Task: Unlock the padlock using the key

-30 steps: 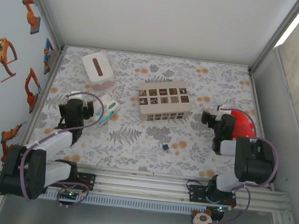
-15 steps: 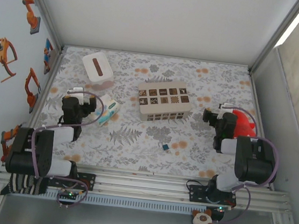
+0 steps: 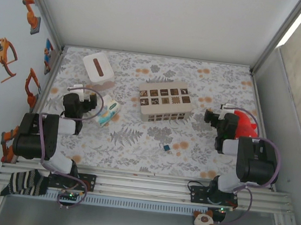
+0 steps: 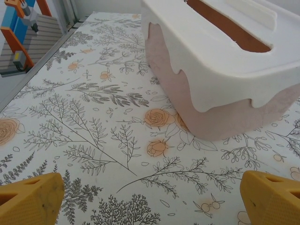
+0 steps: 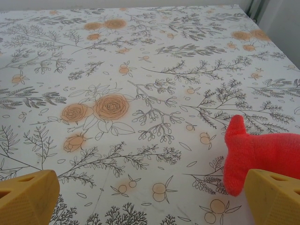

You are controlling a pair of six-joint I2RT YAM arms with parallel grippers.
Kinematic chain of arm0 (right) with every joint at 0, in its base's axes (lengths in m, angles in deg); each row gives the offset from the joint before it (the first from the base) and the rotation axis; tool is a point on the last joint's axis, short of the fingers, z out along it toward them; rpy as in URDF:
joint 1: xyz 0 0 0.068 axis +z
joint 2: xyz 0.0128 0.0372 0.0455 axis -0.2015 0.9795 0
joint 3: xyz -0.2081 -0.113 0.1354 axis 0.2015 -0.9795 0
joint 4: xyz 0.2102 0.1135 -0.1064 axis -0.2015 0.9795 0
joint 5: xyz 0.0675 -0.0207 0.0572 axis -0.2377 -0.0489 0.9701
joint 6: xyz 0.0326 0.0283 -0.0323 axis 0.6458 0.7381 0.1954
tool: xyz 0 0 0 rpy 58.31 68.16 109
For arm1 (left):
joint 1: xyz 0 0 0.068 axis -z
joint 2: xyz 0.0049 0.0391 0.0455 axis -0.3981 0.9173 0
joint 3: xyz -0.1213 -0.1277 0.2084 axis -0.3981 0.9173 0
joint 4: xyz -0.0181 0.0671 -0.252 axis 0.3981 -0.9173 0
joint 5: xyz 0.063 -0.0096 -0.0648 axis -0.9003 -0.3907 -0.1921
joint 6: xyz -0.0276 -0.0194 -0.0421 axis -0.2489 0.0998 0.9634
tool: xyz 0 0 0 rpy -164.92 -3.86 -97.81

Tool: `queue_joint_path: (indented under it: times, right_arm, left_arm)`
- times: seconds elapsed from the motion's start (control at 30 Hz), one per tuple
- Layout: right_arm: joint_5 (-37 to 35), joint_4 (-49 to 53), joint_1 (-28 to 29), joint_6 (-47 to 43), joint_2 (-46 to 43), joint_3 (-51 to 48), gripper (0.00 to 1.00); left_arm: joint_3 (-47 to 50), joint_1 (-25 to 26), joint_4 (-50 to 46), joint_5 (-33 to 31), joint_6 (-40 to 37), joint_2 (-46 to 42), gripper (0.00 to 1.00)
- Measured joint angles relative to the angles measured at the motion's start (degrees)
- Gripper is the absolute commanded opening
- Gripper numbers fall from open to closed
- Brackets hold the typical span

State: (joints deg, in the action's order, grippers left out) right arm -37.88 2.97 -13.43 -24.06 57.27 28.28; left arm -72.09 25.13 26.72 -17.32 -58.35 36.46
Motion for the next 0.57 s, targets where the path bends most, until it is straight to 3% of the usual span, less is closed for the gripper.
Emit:
queue_joint_path:
  times: [0.57]
  right_arm:
    - [0.0, 0.0, 0.0, 0.0, 0.0, 0.0, 0.99]
  left_arm:
    - [0.0, 0.1, -0.9, -0.1, 0.2, 0.0, 0.96]
